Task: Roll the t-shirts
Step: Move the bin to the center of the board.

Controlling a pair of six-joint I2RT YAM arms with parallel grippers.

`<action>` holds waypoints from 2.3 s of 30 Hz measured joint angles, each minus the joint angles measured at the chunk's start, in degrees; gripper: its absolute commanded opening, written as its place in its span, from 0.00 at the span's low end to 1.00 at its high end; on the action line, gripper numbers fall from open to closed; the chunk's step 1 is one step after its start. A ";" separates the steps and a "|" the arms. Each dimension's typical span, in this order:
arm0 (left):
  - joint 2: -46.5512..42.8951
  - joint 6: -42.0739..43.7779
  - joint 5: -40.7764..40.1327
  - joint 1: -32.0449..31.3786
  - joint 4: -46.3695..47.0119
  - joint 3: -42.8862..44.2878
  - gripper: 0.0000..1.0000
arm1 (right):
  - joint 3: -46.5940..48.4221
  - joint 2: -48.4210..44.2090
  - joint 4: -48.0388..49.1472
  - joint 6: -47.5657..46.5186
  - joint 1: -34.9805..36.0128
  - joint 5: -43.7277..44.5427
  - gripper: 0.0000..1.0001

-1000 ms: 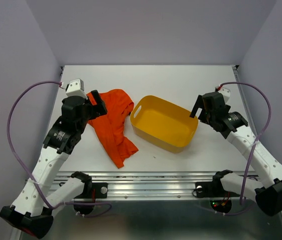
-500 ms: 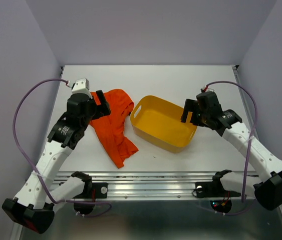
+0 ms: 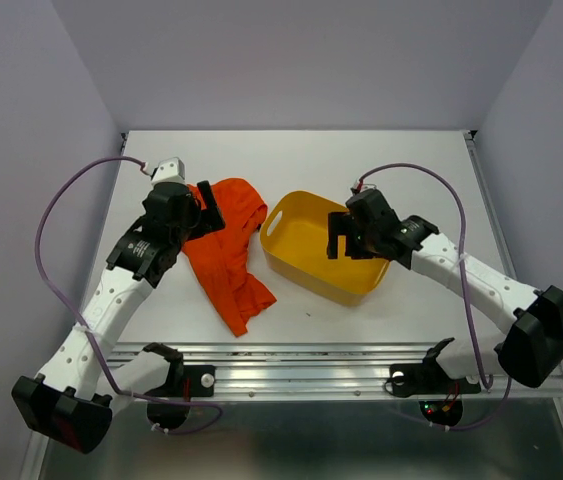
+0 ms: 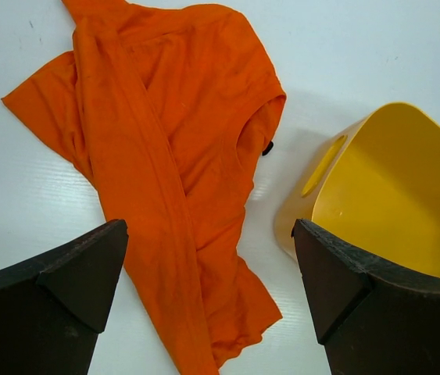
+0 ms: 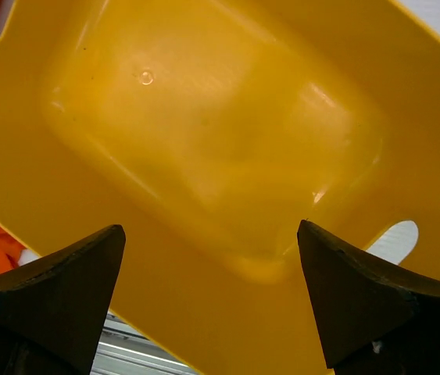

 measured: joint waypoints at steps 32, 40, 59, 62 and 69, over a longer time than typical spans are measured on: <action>3.32 -3.63 -0.74 0.00 -3.30 -1.84 0.99 | 10.91 20.17 3.21 -2.38 -20.11 9.99 1.00; 3.43 -3.61 -0.44 0.00 -3.30 -1.88 0.99 | 16.02 25.38 3.61 -4.46 -26.21 13.33 1.00; 7.50 -3.72 -0.02 0.00 -3.17 -3.39 0.99 | 15.37 26.64 2.51 -1.95 -37.40 16.33 1.00; 8.20 -3.89 0.44 0.00 -3.17 -4.98 0.99 | 15.37 26.64 1.79 -1.62 -39.50 17.16 1.00; 9.60 -5.38 1.86 0.00 -2.25 -9.77 0.95 | 15.37 24.94 -0.17 -1.46 -40.19 16.87 1.00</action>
